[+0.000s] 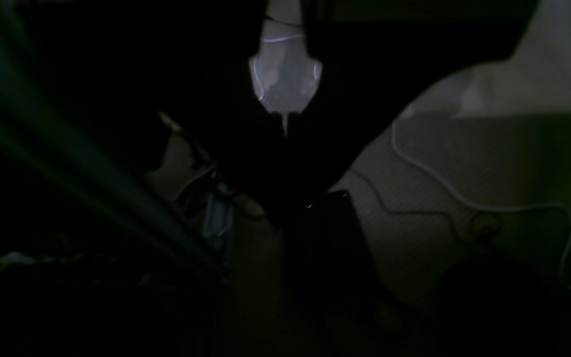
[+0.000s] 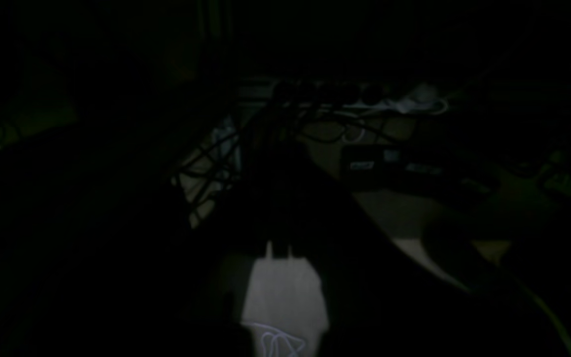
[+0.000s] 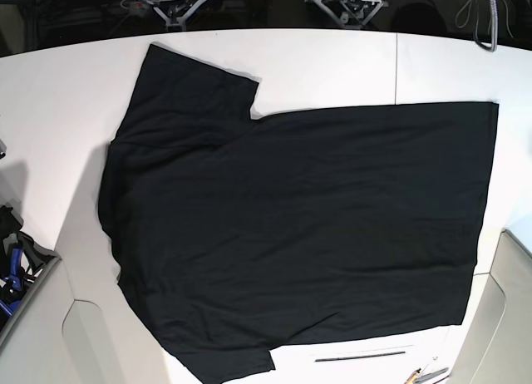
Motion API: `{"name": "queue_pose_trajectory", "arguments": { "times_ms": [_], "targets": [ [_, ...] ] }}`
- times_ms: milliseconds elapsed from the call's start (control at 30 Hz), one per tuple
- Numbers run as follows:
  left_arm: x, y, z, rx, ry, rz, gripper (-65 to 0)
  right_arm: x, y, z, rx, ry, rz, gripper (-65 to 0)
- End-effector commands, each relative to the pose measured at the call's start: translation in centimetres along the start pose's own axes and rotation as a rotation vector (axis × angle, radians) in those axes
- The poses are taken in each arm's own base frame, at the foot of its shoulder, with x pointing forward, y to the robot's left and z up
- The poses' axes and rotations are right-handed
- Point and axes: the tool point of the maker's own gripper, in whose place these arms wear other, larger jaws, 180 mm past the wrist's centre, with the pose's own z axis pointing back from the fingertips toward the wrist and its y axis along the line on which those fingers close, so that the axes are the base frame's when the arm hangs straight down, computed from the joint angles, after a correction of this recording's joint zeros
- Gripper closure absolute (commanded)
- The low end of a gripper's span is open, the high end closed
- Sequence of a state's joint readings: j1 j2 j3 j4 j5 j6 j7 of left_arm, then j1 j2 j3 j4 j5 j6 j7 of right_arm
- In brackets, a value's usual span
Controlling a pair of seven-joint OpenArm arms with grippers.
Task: Fold the T-shirt properly
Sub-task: 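Move both grippers from rest toward the black T-shirt's shoulders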
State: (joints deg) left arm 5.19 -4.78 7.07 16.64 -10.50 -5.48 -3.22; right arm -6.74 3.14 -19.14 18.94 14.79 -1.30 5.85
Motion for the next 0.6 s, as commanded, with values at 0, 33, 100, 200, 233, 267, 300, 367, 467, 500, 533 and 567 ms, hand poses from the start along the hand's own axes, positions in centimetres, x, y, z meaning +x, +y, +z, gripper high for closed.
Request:
{"name": "queue_pose_trajectory", "arguments": {
  "times_ms": [0, 33, 100, 200, 233, 267, 300, 367, 467, 500, 533, 567],
  "targets": [
    [0.0, 0.3, 0.2, 0.0, -0.017, -0.006, 0.0, -0.1, -0.2, 0.2, -0.001, -0.011, 0.016, 0.0],
    [-0.4, 0.6, 0.4, 0.002, -0.022, -0.009, 0.0, -0.4, -0.2, 0.3, 0.002, -0.014, 0.025, 0.0],
    [-1.1, 1.2, 0.9, 0.007, -0.036, -0.017, 0.0, -1.2, -0.5, 0.7, 0.002, -0.017, 0.033, 0.0],
    [-2.3, 2.2, 2.0, 0.013, -0.057, -0.032, 0.0, -2.9, -0.9, 1.6, 0.004, -0.014, 0.037, 0.0],
    [-2.7, 2.5, 2.5, 0.014, -0.064, -0.038, 0.0, -3.3, -1.1, 1.9, 0.004, -0.016, 0.04, 0.0],
    [-3.1, 2.8, 2.9, 0.016, -0.072, -0.045, 0.0, -3.8, -1.3, 2.2, 0.006, -0.017, 0.042, 0.0],
    [-3.5, 3.1, 3.4, 0.018, -0.08, -0.053, 0.0, -4.3, -1.5, 2.6, 0.006, -0.019, 0.045, 0.0],
    [-4.4, 4.0, 4.5, 0.022, -0.09, -0.073, 0.0, -5.7, -2.0, 3.6, 0.008, -0.016, 0.052, 0.0],
    [-6.0, 5.5, 6.3, -0.004, -0.088, -0.102, 0.0, -8.7, -3.0, 5.5, 0.007, 0.006, 0.069, 0.0],
    [-6.5, 6.1, 6.9, -0.014, -0.087, -0.101, 0.0, -9.6, -3.3, 6.2, 0.008, 0.012, 0.077, 0.0],
    [-6.8, 6.7, 7.6, -0.023, -0.088, -0.092, 0.0, -10.5, -3.7, 7.1, 0.01, 0.016, 0.086, 0.0],
    [-7.0, 7.4, 8.2, -0.031, -0.09, -0.083, 0.0, -11.2, -4.0, 7.9, 0.013, 0.017, 0.095, 0.0]
  ]
}}
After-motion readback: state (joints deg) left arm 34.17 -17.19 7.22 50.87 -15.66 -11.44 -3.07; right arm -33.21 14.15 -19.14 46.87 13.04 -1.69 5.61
